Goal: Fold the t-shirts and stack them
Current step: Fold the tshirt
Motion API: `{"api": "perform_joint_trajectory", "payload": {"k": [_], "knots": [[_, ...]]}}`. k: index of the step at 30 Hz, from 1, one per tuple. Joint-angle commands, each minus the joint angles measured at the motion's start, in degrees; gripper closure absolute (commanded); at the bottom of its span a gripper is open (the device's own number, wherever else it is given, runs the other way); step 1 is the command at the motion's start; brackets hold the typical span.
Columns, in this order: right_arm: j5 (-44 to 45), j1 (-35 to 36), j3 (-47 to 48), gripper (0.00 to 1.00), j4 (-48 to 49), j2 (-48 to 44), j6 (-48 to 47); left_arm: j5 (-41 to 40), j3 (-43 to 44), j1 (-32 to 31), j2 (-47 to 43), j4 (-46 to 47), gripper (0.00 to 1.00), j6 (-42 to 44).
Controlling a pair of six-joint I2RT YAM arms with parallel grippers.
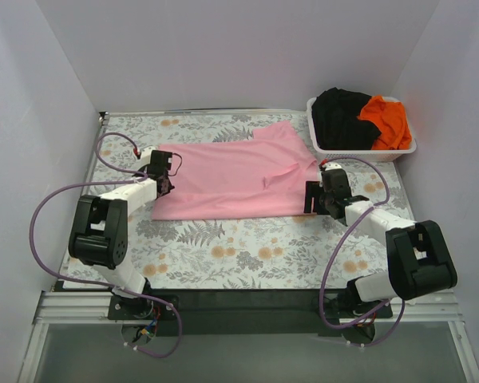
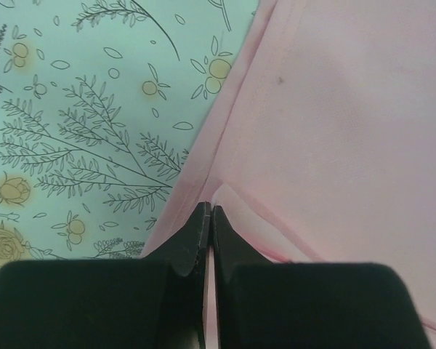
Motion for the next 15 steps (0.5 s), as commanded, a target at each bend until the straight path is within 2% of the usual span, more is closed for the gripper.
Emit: {"api": "perform_joint_trajectory", "payload": {"k": [1,5,15], "knots": [[0.7,0.3,0.6,0.36,1.9,1.3,-0.7,-4.9,-0.2,0.4,-4.1,-0.9,1.0,-0.8],[2.0,0.4,0.6,0.36,1.9,1.0,-0.3,-2.2,-0.3,0.4,-4.6,-0.4,1.0,-0.7],[6.5,0.3,2.4,0.35,1.9,-2.7,-1.1,-2.1,-0.4,0.5,-4.8,-0.2,1.0,-0.5]]}}
